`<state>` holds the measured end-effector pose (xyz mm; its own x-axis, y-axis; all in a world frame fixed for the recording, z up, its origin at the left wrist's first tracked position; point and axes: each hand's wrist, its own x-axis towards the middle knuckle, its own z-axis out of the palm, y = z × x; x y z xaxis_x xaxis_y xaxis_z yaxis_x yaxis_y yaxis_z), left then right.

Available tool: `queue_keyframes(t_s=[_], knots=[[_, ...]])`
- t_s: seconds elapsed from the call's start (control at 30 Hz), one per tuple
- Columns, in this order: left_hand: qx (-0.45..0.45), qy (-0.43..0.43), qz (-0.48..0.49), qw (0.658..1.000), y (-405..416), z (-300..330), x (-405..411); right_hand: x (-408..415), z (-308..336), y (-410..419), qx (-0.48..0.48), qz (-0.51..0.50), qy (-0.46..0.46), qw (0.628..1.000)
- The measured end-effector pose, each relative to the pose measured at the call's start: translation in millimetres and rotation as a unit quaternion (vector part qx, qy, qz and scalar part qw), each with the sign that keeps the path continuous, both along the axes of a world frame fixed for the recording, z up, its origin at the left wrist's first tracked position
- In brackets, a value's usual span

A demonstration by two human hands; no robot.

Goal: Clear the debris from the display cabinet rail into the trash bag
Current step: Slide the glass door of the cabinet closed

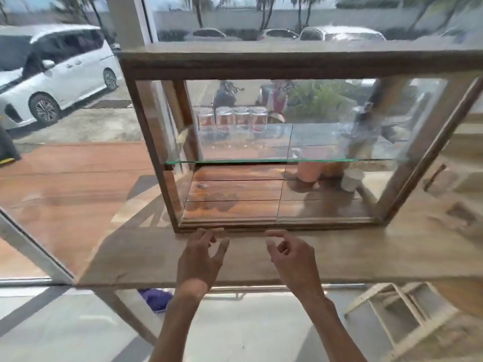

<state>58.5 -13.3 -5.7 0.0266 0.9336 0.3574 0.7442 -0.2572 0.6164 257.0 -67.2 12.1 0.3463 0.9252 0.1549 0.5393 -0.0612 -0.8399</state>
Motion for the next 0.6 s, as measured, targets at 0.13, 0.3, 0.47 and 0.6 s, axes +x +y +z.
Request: queue_keyframes(t_s=[0.13, 0.3, 0.47, 0.6], knots=[[0.003, 0.029, -0.055, 0.998, -5, -26, 36, 63, 5, -7, 0.047, -0.048, 0.009, 0.998], [0.000, 0.172, -0.051, 0.984, -15, -50, 48, 116, 26, -9, 0.144, -0.065, -0.024, 0.987], [-0.011, 0.263, -0.038, 0.964, -18, -51, 53, 161, 44, 17, 0.261, -0.095, -0.081, 0.957], [-0.024, 0.283, -0.039, 0.958, -17, -53, 54, 180, 55, 36, 0.233, -0.124, -0.135, 0.955]])
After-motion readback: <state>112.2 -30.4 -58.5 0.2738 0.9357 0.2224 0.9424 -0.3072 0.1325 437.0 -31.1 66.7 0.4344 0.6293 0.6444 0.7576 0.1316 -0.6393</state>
